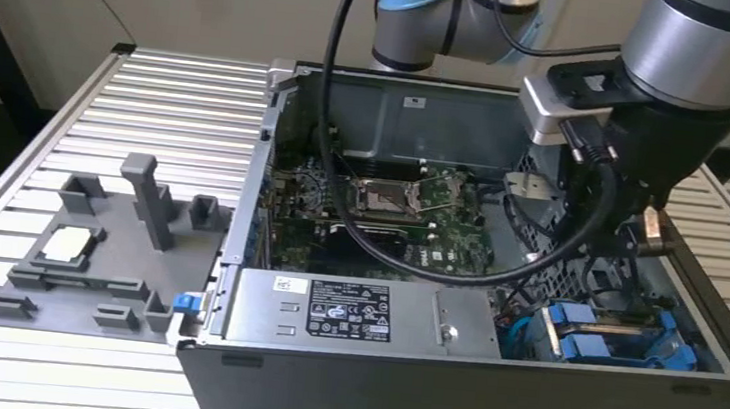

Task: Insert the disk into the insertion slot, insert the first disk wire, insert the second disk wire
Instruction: 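Insert the second disk wire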

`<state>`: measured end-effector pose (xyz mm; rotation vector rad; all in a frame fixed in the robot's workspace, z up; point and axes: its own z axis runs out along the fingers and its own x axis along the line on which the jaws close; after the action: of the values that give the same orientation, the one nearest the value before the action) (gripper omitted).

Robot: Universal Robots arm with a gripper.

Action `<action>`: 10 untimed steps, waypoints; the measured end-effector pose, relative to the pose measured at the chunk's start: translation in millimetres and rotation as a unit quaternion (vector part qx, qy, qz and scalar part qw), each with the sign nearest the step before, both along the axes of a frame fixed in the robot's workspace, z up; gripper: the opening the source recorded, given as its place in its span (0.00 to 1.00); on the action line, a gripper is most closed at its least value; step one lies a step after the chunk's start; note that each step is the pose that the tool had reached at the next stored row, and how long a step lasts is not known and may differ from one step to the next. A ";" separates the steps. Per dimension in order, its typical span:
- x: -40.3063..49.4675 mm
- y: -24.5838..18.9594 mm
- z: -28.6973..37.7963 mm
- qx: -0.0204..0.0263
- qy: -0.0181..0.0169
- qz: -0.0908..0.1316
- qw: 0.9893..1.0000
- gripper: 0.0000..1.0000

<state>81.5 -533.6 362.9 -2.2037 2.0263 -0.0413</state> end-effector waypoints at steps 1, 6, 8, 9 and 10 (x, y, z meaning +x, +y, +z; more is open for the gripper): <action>-0.1 0.1 -0.1 0.002 0.000 -0.001 1.000 0.27; -0.1 0.4 -1.5 0.010 -0.002 -0.002 1.000 0.27; -0.1 0.4 -2.3 0.011 -0.003 -0.002 1.000 0.27; -0.1 0.4 -2.8 0.011 -0.003 -0.003 1.000 0.27; -0.1 0.4 -3.3 0.011 -0.004 -0.003 1.000 0.27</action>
<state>81.4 -533.2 359.6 -2.1808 2.0205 -0.0278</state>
